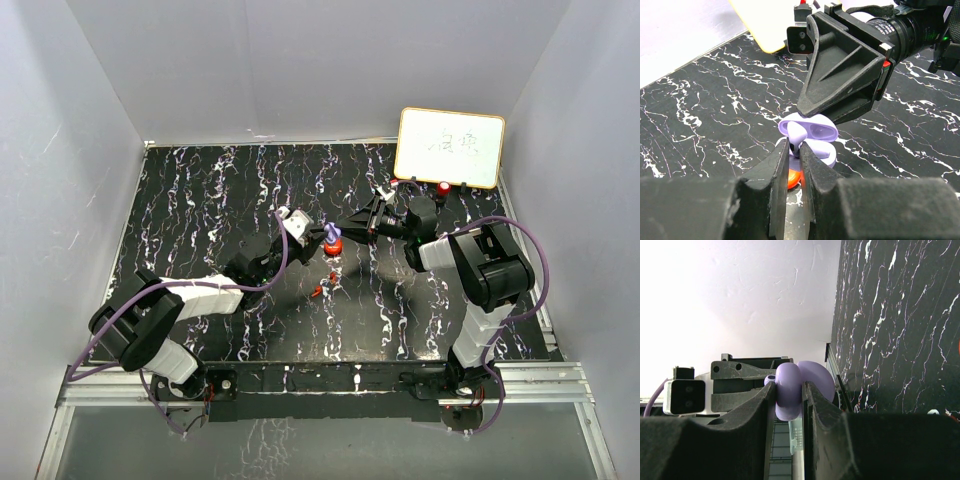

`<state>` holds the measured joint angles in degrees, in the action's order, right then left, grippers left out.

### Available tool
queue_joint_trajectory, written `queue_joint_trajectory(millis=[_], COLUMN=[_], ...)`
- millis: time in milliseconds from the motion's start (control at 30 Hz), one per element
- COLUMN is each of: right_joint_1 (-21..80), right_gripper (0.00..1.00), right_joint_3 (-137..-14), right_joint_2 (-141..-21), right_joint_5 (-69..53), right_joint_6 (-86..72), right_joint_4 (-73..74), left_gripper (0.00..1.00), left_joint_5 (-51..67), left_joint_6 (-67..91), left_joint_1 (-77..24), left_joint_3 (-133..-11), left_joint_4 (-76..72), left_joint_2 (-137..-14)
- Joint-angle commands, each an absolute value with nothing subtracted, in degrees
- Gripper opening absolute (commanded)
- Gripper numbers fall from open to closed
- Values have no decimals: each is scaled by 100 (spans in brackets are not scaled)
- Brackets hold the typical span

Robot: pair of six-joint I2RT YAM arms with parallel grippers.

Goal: Insert the wireless bluetooth earbuds into the charging case
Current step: Place the earbud in the charging case.

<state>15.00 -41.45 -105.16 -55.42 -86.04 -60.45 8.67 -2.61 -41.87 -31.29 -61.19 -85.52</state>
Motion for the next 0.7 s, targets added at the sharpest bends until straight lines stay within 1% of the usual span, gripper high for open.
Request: queue_joint_trajectory(millis=[0, 133, 667], right_joint_1=[1520, 1518, 1514], right_gripper=[0, 0, 0], right_joint_3=[-4219, -4218, -4202], right_joint_2=[-10477, -10479, -10511], right_joint_5=[-5505, -5504, -5503], right_joint_6=[-8692, -8692, -8692], right_joint_4=[-6601, -6603, -6642], left_gripper=[14, 16, 16], left_joint_5=[929, 956, 918], left_joint_6=[-341, -334, -349], left_joint_1=[-4219, -4219, -4218], left_joint_3=[-3199, -3223, -3175], left_joint_4=[-6064, -6064, -5972], left_joint_2=[-8376, -8402, -8187])
